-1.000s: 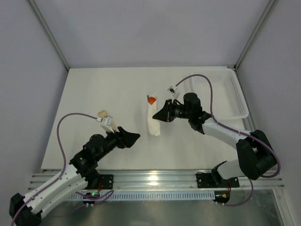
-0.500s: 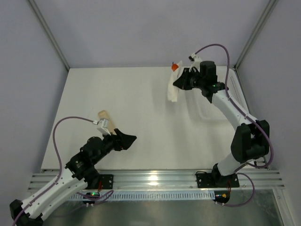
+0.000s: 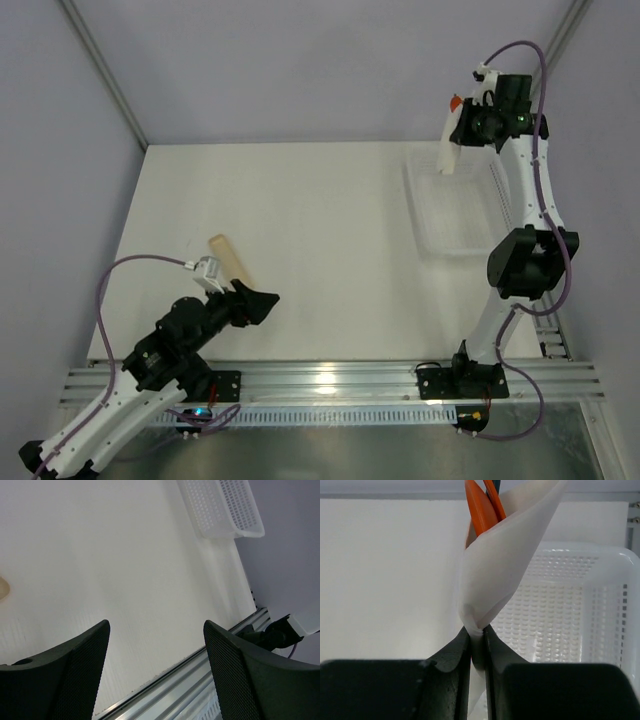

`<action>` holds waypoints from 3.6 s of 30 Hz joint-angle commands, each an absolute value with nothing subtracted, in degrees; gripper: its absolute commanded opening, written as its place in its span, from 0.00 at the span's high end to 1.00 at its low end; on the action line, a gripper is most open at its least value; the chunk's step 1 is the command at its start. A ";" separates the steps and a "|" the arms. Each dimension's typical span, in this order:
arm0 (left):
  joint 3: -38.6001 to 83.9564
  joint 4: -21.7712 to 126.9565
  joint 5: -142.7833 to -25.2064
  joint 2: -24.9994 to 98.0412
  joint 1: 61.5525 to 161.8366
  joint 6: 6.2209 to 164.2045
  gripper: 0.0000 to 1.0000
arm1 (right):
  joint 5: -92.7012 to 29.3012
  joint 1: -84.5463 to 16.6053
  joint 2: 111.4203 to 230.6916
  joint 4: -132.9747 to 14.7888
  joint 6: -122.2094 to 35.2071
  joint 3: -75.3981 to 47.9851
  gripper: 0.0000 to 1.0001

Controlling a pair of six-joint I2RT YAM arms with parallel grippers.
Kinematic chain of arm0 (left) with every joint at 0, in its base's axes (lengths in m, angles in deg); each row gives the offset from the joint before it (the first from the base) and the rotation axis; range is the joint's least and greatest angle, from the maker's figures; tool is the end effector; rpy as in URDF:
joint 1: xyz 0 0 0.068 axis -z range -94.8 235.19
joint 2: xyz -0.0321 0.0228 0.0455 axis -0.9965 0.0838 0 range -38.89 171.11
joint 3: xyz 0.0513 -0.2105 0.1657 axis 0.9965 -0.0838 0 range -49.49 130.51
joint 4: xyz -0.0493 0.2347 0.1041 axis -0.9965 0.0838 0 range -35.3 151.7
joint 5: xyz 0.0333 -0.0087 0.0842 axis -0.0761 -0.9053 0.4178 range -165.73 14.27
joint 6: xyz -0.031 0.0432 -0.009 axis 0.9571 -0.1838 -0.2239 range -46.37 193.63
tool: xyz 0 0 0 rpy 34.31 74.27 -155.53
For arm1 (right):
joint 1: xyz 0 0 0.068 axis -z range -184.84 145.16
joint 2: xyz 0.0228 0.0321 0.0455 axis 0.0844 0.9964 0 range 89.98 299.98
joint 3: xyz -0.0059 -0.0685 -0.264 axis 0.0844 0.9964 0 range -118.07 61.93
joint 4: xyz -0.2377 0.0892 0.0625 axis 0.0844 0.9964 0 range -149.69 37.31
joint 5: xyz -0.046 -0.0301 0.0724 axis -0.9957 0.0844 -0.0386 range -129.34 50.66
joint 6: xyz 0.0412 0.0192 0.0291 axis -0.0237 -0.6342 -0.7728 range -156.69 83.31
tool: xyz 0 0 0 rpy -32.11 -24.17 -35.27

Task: Place the utensils on the paper napkin and roll it up
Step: Place the utensils in the bin.

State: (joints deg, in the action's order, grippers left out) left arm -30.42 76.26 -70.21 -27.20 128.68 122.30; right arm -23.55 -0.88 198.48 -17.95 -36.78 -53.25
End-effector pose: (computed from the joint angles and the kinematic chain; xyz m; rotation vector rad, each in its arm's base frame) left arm 0.0771 -0.0683 0.2312 -0.1609 1.9405 -1.0262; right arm 0.4284 -0.0198 0.3896 -0.0794 2.1667 0.2619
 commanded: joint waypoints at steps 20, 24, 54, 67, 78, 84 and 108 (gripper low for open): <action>-29.54 77.63 -70.29 -26.49 128.88 121.71 0.25 | -5.42 6.05 209.15 -2.03 -25.44 -50.94 0.96; -29.36 77.55 -70.37 -24.92 128.96 122.06 0.26 | -2.43 6.67 209.85 -5.11 -25.35 -47.76 0.96; -24.88 77.29 -69.23 -17.62 128.88 120.83 0.28 | -4.79 7.20 221.72 -10.03 -27.36 -48.73 0.95; -25.23 74.82 -70.37 -15.77 128.88 121.45 0.30 | -5.24 7.37 222.78 -12.31 -29.12 -48.90 0.83; -25.50 74.30 -70.11 -15.77 128.88 121.71 0.30 | -6.29 7.29 223.05 -12.40 -29.74 -49.08 0.52; -25.58 74.38 -70.20 -15.86 128.88 121.71 0.30 | -8.14 7.20 222.16 -13.46 -30.18 -48.02 0.43; -26.11 73.42 -71.51 -15.59 128.88 121.97 0.30 | -11.75 6.85 210.30 -21.80 -33.34 -39.24 0.21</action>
State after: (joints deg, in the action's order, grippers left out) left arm -26.75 75.97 -70.87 -15.75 128.68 121.64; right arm -11.79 6.90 216.56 -18.26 -31.78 -40.29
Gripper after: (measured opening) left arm 0.703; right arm 0.781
